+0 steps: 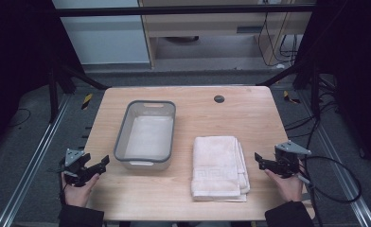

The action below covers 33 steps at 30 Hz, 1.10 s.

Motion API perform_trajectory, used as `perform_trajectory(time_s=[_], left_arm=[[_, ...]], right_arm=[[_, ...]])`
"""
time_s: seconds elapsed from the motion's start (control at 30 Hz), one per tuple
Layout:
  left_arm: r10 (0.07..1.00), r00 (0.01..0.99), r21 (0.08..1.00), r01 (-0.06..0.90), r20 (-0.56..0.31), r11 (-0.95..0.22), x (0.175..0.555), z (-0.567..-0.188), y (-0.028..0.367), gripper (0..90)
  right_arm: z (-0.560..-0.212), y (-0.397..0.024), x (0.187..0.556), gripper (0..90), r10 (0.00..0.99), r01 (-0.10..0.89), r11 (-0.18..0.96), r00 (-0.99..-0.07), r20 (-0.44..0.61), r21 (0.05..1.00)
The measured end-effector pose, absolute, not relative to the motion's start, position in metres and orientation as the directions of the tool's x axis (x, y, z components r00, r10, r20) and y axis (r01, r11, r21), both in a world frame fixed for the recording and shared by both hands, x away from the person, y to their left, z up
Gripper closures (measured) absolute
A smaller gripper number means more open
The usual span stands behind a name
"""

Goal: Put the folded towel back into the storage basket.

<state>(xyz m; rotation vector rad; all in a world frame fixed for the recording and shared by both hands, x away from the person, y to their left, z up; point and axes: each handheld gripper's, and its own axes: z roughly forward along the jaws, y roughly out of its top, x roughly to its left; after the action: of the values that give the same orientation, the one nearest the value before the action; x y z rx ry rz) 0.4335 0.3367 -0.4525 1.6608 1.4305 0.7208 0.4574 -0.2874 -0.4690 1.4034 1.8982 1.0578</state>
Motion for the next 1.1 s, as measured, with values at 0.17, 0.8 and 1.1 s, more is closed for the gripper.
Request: perform_trajectory(time_s=[0.17,0.8,1.1], left_arm=[[0.974,0.201,0.866,0.499,-0.107,-0.008,0.431,-0.448,0.335,28.1],[0.958,0.271,0.887,0.46,-0.093,-0.044,0.431,-0.425,0.305,31.3],[0.944,0.316,0.893,0.446,-0.091,-0.063,0.437,-0.413,0.283,32.7]], right_arm=[[-0.467,-0.286,0.455,16.2,0.946,0.524,0.146,-0.323,0.037,0.839],[-0.445,-0.278,0.457,24.1,0.929,0.478,0.133,-0.366,0.059,0.868],[-0.426,-0.279,0.464,24.8,0.926,0.467,0.129,-0.371,0.062,0.875]])
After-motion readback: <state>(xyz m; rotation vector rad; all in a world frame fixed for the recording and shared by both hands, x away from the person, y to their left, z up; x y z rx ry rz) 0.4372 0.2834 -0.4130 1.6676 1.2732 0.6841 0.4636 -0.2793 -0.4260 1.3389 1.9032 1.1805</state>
